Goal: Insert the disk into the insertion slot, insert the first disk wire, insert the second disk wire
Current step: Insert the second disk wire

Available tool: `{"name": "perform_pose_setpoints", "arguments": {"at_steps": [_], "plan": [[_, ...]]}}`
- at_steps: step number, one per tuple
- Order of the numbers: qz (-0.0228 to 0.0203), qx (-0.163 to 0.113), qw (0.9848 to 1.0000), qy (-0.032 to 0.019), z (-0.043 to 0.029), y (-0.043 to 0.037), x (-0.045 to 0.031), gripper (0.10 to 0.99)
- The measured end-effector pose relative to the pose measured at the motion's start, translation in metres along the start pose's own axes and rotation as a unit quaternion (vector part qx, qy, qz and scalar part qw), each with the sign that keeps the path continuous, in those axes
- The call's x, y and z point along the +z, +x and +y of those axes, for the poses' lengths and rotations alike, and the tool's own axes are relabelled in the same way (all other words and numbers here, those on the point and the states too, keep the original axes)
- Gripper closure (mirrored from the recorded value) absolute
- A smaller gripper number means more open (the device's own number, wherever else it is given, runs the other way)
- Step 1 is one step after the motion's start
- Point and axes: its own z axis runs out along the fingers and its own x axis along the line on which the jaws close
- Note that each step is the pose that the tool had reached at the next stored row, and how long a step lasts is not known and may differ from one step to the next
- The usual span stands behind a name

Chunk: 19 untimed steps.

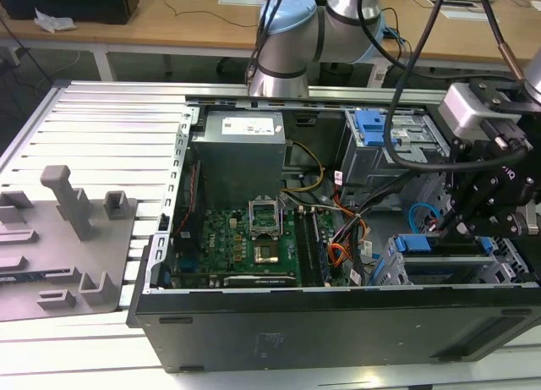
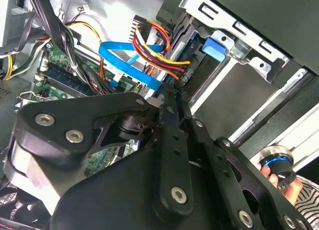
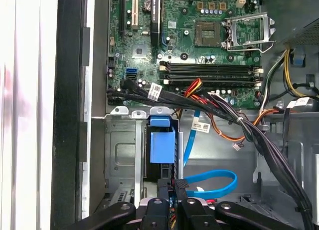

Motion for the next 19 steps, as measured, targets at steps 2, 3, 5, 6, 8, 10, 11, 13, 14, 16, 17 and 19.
{"name": "perform_pose_setpoints", "arguments": {"at_steps": [2,3,5,6,8,10,11,13,14,16,17,19], "plan": [[-0.0001,0.000,1.0000,0.0000,-0.0001,0.0017,0.0011,0.925],[-0.0002,0.000,1.0000,0.0000,-0.0002,0.0024,0.0015,0.925],[0.0001,0.000,1.0000,0.0000,-0.0003,0.0042,0.0036,0.925],[0.0003,0.000,1.0000,0.0000,-0.0003,0.0043,0.0041,0.925],[-0.0001,0.000,1.0000,-0.0001,-0.0003,0.0044,0.0047,0.925],[-0.0001,0.000,1.0000,-0.0001,-0.0003,0.0044,0.0047,0.847],[-0.0002,0.000,1.0000,0.0000,-0.0003,0.0043,0.0039,0.847],[-0.0001,0.000,1.0000,0.0000,0.0005,0.0040,-0.0092,0.847],[-0.0001,0.000,1.0000,0.0000,0.0007,0.0036,-0.0126,0.847],[0.0000,0.000,1.0000,0.0000,0.0011,0.0027,-0.0179,0.863],[0.0000,0.000,1.0000,0.0001,0.0013,0.0025,-0.0196,0.929],[0.0000,0.000,1.0000,0.0003,0.0022,0.0024,-0.0228,0.980]]}}
